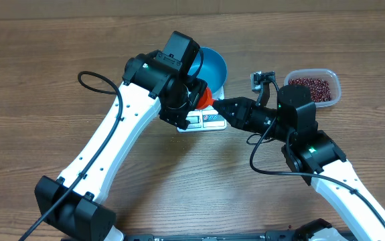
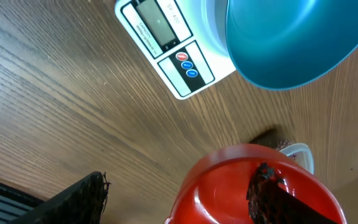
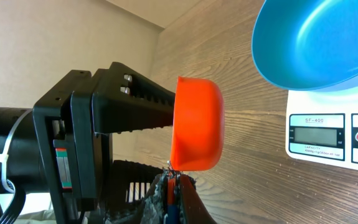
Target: Scoop item into bowl and weigh 150g on scale
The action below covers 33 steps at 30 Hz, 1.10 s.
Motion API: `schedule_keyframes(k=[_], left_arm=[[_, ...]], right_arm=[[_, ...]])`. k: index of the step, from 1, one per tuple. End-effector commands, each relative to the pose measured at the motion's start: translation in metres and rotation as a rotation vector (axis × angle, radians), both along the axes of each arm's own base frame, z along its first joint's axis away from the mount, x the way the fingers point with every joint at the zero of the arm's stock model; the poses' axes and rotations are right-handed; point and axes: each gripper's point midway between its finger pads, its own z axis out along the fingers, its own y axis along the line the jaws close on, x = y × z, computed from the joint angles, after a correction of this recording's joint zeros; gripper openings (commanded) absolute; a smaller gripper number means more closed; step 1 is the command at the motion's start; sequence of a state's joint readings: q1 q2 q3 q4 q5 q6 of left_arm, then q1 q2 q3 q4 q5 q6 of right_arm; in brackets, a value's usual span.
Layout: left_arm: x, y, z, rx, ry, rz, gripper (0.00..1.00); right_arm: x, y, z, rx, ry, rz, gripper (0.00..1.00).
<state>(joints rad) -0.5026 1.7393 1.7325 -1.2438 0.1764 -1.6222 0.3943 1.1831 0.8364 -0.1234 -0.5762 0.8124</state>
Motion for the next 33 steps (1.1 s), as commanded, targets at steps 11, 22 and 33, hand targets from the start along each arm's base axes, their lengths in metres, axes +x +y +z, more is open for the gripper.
schedule_keyframes(k=[11, 22, 33], left_arm=[[0.041, 0.041, 0.004, 0.289, -0.275, -0.433, 0.79], [0.051, -0.006, 0.056, 0.175, -0.643, -1.056, 0.79], [0.018, 0.0, 0.088, 0.185, -0.704, -1.21, 0.38]], right_arm=[[0.006, -0.051, -0.016, -0.125, 0.02, -0.088, 0.04], [-0.019, -0.103, 0.019, -0.184, -0.032, -0.169, 0.04], [-0.046, -0.159, 0.03, -0.329, -0.01, -0.254, 0.04]])
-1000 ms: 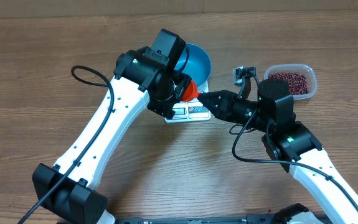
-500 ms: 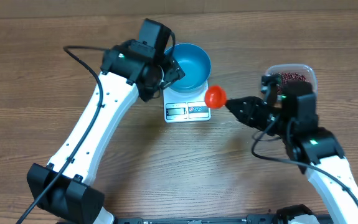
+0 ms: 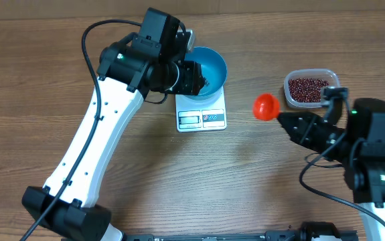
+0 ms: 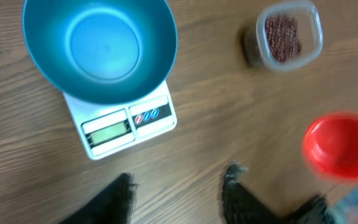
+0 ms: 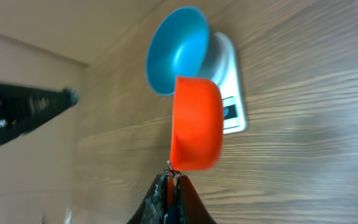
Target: Scoop item into bowl and weigh 150g on scale
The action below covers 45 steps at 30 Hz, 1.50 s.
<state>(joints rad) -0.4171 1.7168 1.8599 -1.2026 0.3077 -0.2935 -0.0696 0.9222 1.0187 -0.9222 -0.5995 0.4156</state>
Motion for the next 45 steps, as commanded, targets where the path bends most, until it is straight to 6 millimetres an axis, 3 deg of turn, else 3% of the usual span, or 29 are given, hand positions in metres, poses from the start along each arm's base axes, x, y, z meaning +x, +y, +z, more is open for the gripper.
schedule_keyframes(k=[1, 6, 14, 18, 26, 38, 45], left_arm=[[-0.015, 0.002, 0.028, -0.003, -0.077, -0.068, 0.32], [-0.03, 0.001, 0.009, 0.053, -0.023, -0.087, 0.04], [-0.038, -0.031, -0.068, 0.123, -0.01, -0.161, 0.05], [-0.036, -0.029, -0.11, 0.219, -0.048, -0.121, 0.04], [-0.03, -0.032, -0.163, 0.262, -0.134, -0.108, 0.04], [-0.012, -0.04, -0.21, 0.3, -0.176, -0.152, 0.04], [0.002, -0.031, -0.22, 0.369, -0.213, -0.1, 0.04]], right_arm=[[-0.003, -0.015, 0.014, -0.073, -0.07, 0.009, 0.04], [-0.009, -0.032, 0.003, -0.095, -0.022, -0.036, 0.04], [-0.006, -0.036, -0.002, -0.106, -0.005, -0.04, 0.04], [-0.003, -0.037, -0.006, -0.104, 0.011, -0.041, 0.04], [0.0, -0.04, -0.013, -0.109, 0.039, -0.047, 0.04], [0.001, -0.042, -0.014, -0.12, 0.043, -0.057, 0.04], [0.001, -0.042, -0.014, -0.12, 0.043, -0.057, 0.04]])
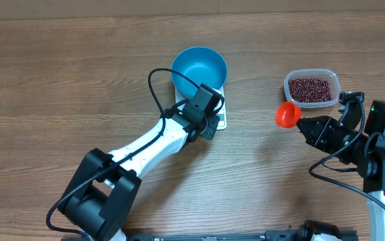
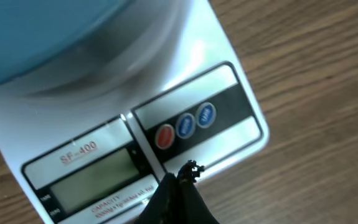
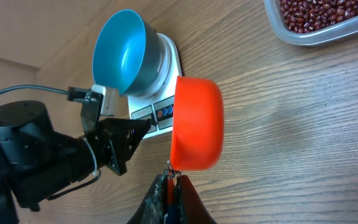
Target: Scoop item into bowl and weigh 150g on scale
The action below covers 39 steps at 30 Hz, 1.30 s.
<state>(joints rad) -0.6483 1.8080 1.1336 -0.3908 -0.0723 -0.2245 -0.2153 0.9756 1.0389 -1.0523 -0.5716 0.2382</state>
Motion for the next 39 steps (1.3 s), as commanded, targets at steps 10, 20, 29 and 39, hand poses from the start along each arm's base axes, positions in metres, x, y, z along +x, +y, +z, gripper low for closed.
schedule_keyframes(k=[10, 20, 29, 39], left_arm=[[0.011, 0.003, -0.023, 0.072, -0.035, -0.007, 0.04], [0.016, 0.004, -0.025, 0.087, -0.058, -0.011, 0.04], [0.016, 0.002, -0.029, 0.089, -0.057, -0.029, 0.04], [0.015, -0.002, -0.03, 0.087, -0.056, -0.073, 0.04]], right_arm=[[0.003, -0.003, 0.01, -0.018, -0.033, -0.004, 0.04], [0.002, -0.004, 0.01, -0.022, -0.029, -0.007, 0.04], [0.002, -0.004, 0.01, -0.022, -0.029, -0.007, 0.04], [0.002, -0.004, 0.01, -0.022, -0.029, -0.007, 0.04]])
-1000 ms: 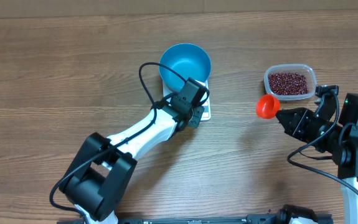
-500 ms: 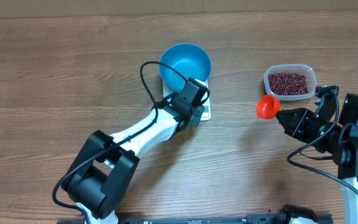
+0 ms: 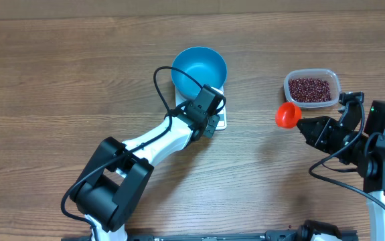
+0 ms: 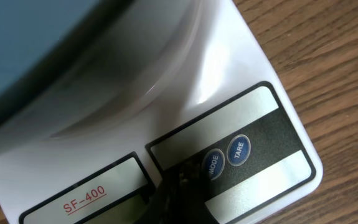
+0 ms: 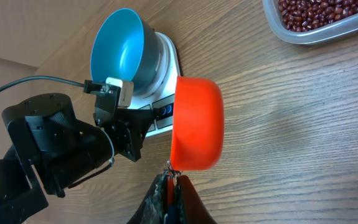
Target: Scoop item into bowl and weigh 150g on scale
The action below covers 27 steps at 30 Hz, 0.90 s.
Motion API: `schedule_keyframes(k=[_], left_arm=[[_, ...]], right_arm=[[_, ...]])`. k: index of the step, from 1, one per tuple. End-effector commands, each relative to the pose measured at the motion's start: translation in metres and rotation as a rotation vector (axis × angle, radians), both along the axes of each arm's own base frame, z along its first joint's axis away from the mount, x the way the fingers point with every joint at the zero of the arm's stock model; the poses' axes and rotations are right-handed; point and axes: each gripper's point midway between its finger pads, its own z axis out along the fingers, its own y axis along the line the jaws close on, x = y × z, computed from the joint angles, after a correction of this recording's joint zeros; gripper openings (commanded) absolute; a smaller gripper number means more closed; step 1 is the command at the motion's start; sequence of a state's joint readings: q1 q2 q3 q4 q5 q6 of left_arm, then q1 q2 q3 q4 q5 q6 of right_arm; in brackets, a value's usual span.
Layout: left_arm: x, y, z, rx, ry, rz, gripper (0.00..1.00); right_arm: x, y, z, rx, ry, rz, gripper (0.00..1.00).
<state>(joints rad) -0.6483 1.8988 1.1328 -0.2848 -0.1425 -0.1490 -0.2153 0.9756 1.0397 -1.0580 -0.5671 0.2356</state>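
A white scale (image 4: 104,143) carries the empty blue bowl (image 3: 199,67). My left gripper (image 4: 179,186) is shut, its tip resting on the scale's button panel just left of the MODE button (image 4: 213,163) and TARE button (image 4: 239,149). The panel under the tip is hidden. In the overhead view the left gripper (image 3: 207,126) covers most of the scale. My right gripper (image 5: 174,180) is shut on the handle of the empty red scoop (image 5: 196,123). It holds the scoop (image 3: 286,114) above the table, just left of the tub of red beans (image 3: 311,88).
The left arm's black cable (image 3: 169,84) loops beside the bowl. In the right wrist view the bowl (image 5: 119,50) and scale (image 5: 166,56) lie far left, with the bean tub (image 5: 322,18) at the top right. Bare wooden table (image 3: 58,80) surrounds them.
My left gripper has come closer to the scale's panel. Its tip now covers the spot where the red button showed. The right gripper and scoop have not moved.
First the red scoop sat between both grippers beside the scale. Then my left gripper was open high over the bowl while the right held the scoop out to the right. Later the left was shut just short of the buttons, and now its tip is on the panel.
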Motion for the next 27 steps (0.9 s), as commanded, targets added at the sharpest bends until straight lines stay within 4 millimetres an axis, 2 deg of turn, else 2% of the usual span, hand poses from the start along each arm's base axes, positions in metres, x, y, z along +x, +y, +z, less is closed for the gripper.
schedule_keyframes(k=[1, 27], left_arm=[[-0.0038, -0.0024, -0.0061, 0.014, 0.009, -0.04, 0.04], [-0.0065, -0.0035, -0.0121, 0.018, 0.026, -0.059, 0.04]], right_arm=[[0.0032, -0.003, 0.0103, -0.018, -0.033, -0.006, 0.04], [0.0001, -0.0024, 0.0078, -0.014, -0.015, -0.006, 0.04]])
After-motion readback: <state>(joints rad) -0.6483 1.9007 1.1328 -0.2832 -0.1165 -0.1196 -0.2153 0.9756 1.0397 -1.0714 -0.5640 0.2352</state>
